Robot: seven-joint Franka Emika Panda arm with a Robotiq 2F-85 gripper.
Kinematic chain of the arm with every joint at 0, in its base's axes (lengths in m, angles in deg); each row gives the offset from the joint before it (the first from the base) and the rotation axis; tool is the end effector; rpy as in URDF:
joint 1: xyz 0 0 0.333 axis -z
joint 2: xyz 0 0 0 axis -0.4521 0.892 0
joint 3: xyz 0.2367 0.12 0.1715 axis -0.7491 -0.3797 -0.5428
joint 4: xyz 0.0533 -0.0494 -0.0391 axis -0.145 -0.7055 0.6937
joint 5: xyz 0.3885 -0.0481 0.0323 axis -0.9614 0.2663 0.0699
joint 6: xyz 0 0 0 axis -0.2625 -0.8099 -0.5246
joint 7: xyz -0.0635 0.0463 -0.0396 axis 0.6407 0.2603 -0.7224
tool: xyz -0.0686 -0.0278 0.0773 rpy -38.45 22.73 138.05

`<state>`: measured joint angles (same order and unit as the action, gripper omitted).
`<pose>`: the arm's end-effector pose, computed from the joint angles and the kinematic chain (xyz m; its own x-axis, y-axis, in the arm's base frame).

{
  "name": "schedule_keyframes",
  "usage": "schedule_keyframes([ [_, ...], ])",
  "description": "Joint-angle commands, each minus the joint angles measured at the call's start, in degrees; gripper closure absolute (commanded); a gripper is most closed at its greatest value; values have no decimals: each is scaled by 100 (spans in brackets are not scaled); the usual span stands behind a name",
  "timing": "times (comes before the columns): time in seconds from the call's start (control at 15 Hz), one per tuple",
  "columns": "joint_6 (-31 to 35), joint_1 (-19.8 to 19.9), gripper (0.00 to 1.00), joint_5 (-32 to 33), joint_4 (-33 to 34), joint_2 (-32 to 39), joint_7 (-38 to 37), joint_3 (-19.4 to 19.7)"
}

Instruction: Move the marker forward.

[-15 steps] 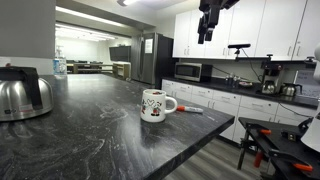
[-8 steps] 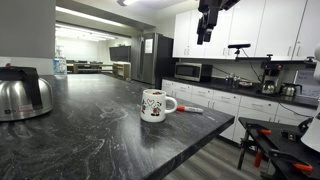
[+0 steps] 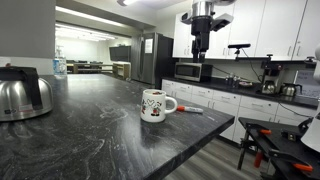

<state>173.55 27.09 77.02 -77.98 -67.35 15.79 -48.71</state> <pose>0.4744 -0.0616 0.4128 0.9604 0.2769 -0.0322 0.2765 -0.9609 -0.0169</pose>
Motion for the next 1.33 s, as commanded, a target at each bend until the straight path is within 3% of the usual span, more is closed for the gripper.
schedule_keyframes([
  [0.0, 459, 162, 0, -37, 37, 586, 364, 76],
  [0.33, 1471, 403, 0, -119, -31, 1557, 887, 7],
  [0.73, 2621, 640, 4, -86, -109, 2403, 927, -293],
  [0.93, 2836, 707, 19, -24, -205, 2583, 855, -448],
  [1.07, 2866, 722, 48, 75, -264, 2661, 794, -491],
  [1.27, 2965, 750, 70, 136, -321, 2662, 772, -510],
])
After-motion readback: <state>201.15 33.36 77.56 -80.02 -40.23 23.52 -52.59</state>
